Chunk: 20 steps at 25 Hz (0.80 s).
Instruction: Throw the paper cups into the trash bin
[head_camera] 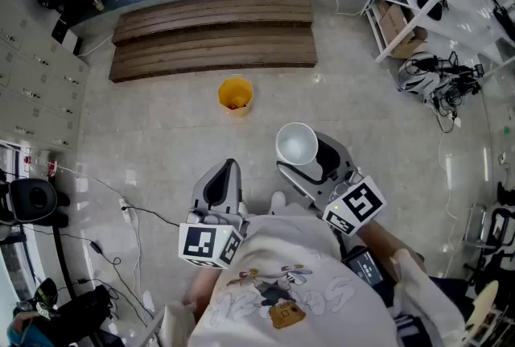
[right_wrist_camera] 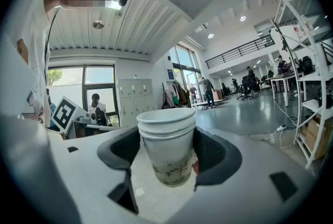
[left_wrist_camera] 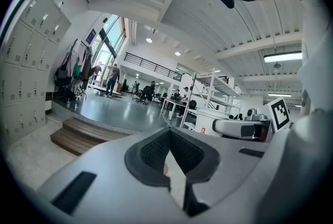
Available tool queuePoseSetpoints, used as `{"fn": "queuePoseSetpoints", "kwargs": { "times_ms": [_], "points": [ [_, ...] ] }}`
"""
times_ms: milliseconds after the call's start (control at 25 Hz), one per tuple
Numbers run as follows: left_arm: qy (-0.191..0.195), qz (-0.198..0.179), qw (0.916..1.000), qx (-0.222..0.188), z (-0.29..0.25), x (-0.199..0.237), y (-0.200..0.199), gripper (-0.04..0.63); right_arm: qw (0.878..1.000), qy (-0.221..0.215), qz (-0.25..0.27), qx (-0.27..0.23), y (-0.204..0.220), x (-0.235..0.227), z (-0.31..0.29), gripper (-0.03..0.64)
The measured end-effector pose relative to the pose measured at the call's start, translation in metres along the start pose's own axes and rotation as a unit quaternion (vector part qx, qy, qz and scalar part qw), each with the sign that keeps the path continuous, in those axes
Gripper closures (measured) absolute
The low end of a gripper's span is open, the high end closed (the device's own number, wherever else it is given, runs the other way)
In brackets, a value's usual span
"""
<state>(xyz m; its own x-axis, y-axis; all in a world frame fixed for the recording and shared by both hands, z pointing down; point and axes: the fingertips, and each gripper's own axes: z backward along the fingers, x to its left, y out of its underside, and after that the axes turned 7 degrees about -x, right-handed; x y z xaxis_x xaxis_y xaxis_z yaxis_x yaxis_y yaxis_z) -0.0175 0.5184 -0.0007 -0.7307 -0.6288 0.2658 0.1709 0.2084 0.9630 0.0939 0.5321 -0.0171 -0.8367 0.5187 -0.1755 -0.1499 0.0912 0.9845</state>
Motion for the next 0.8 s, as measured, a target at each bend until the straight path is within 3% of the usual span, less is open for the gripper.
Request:
{"fn": "queuePoseSetpoints", "kwargs": {
  "times_ms": [560, 800],
  "points": [
    [0.006, -0.003, 0.9999, 0.01, -0.027, -0.024, 0.012, 0.589, 1.0, -0.009, -0.022, -0.015, -0.005, -0.026, 0.018, 0.285],
    [-0.018, -0.01, 0.9997, 0.01, -0.039, -0.027, 0.015, 0.589, 0.999, -0.008, -0.029, -0.015, -0.002, -0.055, 0.029, 0.285]
  ]
}}
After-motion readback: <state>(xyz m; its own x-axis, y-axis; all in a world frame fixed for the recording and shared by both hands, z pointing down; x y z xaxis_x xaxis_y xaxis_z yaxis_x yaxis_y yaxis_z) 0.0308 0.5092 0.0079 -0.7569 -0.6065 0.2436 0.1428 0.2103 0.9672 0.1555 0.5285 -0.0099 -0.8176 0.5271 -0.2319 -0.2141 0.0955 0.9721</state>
